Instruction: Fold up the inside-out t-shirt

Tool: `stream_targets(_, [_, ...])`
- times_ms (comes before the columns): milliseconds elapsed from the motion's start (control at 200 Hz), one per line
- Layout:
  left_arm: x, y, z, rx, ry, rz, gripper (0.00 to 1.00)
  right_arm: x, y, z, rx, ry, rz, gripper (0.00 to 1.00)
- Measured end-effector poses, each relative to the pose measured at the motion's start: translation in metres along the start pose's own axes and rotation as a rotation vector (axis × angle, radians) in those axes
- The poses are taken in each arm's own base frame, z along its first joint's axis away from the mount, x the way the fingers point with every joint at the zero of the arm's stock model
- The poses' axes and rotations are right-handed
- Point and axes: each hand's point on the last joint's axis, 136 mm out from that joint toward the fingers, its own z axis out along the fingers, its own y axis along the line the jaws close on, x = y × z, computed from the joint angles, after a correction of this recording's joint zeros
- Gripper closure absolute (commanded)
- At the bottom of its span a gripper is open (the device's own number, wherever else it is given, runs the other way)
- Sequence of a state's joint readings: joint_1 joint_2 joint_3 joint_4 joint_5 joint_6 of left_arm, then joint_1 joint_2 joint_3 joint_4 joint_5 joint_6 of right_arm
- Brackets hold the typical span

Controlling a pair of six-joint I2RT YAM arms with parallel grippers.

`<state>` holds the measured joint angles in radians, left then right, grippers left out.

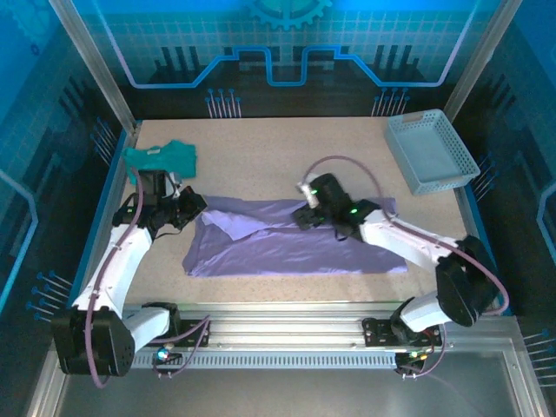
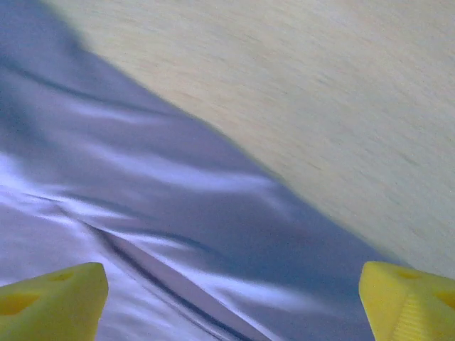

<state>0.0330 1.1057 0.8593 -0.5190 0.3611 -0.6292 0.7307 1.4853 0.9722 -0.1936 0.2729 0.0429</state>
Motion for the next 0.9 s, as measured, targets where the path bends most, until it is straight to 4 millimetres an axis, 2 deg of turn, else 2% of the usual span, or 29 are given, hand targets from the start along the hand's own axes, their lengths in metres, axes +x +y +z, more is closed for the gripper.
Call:
stream_targets(90, [0.001,-0.001,0.0,0.003,0.004,0.002,1.0,-0.017,0.067,0.019,-0.111,-0.066,-0.127,0.0])
stream_targets(190, [0.001,-0.001,0.0,0.004,0.004,0.002,1.0,-0.029,0.126,0.036,-0.173,-0.129,-0.249,0.0])
stream_targets(285, [0.001,-0.001,0.0,0.004,0.005,0.002,1.0,-0.039,0.17,0.048,-0.186,-0.199,-0.324,0.0])
stream_targets(345, [0.001,-0.001,0.001,0.004,0.005,0.002,1.0,-0.043,0.186,0.054,-0.166,-0.237,-0.35,0.0])
stream_targets(435, [0.0,-0.001,0.002,0.005,0.005,0.003,1.0,-0.046,0.193,0.065,-0.092,-0.274,-0.377,0.0])
stream_targets(615, [-0.003,-0.005,0.003,0.021,-0.003,0.009,1.0,-0.052,0.186,0.082,0.109,-0.313,-0.4,0.0])
stream_targets(900, [-0.003,-0.004,0.009,0.024,0.01,-0.006,1.0,-0.064,0.166,0.083,0.339,-0.348,-0.401,0.02])
